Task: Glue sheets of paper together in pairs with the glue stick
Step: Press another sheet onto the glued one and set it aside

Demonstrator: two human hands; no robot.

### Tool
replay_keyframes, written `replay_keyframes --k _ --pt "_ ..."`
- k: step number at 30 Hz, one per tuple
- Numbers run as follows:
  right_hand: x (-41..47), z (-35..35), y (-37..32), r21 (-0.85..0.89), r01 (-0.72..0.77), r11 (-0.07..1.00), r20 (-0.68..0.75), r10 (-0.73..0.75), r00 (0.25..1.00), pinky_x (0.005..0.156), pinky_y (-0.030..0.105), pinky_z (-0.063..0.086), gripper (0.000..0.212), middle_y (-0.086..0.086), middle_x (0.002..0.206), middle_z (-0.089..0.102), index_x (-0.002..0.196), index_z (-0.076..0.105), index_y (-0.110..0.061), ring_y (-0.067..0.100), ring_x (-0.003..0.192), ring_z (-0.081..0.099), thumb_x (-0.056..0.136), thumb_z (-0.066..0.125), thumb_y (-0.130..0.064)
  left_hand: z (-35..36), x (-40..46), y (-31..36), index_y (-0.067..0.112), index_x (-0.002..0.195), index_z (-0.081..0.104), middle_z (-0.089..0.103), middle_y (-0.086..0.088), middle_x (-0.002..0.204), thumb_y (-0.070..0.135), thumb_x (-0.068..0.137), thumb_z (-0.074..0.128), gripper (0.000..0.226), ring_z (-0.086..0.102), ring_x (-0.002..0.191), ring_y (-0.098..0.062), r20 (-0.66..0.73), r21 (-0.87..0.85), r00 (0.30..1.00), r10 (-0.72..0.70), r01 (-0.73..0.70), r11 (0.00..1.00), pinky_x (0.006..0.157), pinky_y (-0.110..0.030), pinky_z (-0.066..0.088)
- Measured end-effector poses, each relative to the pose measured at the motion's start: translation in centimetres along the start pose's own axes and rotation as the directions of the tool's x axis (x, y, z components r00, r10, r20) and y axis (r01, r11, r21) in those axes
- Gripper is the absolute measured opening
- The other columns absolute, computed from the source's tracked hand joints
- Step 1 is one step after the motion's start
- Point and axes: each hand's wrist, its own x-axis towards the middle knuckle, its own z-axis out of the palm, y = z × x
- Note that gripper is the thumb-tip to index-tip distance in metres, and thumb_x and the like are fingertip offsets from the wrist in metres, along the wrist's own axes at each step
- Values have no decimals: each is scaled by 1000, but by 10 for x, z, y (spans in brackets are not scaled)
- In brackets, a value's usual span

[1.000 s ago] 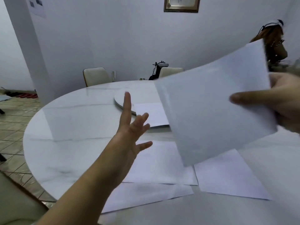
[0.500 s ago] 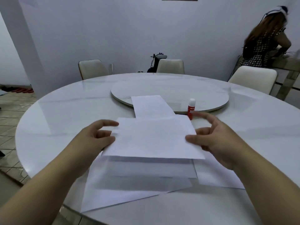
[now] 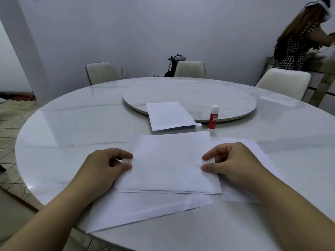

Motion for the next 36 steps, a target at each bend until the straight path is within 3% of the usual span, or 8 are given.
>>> replay_keyframes --k 4,8,11,17,28,36 --pt "1 2 0 -8 12 1000 0 -12 1000 41 8 32 15 -13 44 44 70 75 -22 4 40 42 62 87 -18 0 0 -2 41 83 68 68 -1 71 24 78 70 17 55 45 -5 -14 8 1000 13 -13 1000 53 -18 39" --pt "1 2 1 -33 23 999 2 -23 1000 41 8 32 16 -13 43 45 70 74 -22 2 39 41 61 87 -18 0 1 -4 42 83 67 65 1 73 23 79 70 20 58 54 -2 -19 24 999 27 -27 999 47 -9 40" --pt "1 2 2 -50 21 999 9 -21 1000 42 8 33 17 -13 45 47 69 74 -23 2 40 42 59 88 -19 0 0 -5 40 84 68 64 1 75 21 78 71 20 60 63 -7 -25 28 999 29 -28 999 50 -6 41" --pt "0 3 2 -94 43 995 5 -43 999 44 9 34 18 -13 45 48 68 73 -23 2 41 43 59 88 -20 1 -2 -3 41 85 66 63 13 78 18 78 71 24 56 79 5 -24 56 999 34 -32 998 62 -10 34" --pt "-1 5 2 -161 49 986 -21 -53 998 44 7 36 19 -11 49 50 67 72 -26 1 45 46 58 89 -22 1 -2 -1 35 89 68 56 12 68 16 78 70 22 53 67 1 -27 97 999 45 -42 994 58 -11 33" --pt "-2 7 1 -223 71 972 -35 -81 996 48 9 38 21 -8 57 54 71 70 -27 6 52 50 60 87 -23 1 -2 -3 37 88 67 59 7 77 15 78 71 24 58 71 -9 -15 140 997 77 -74 987 57 -6 35"
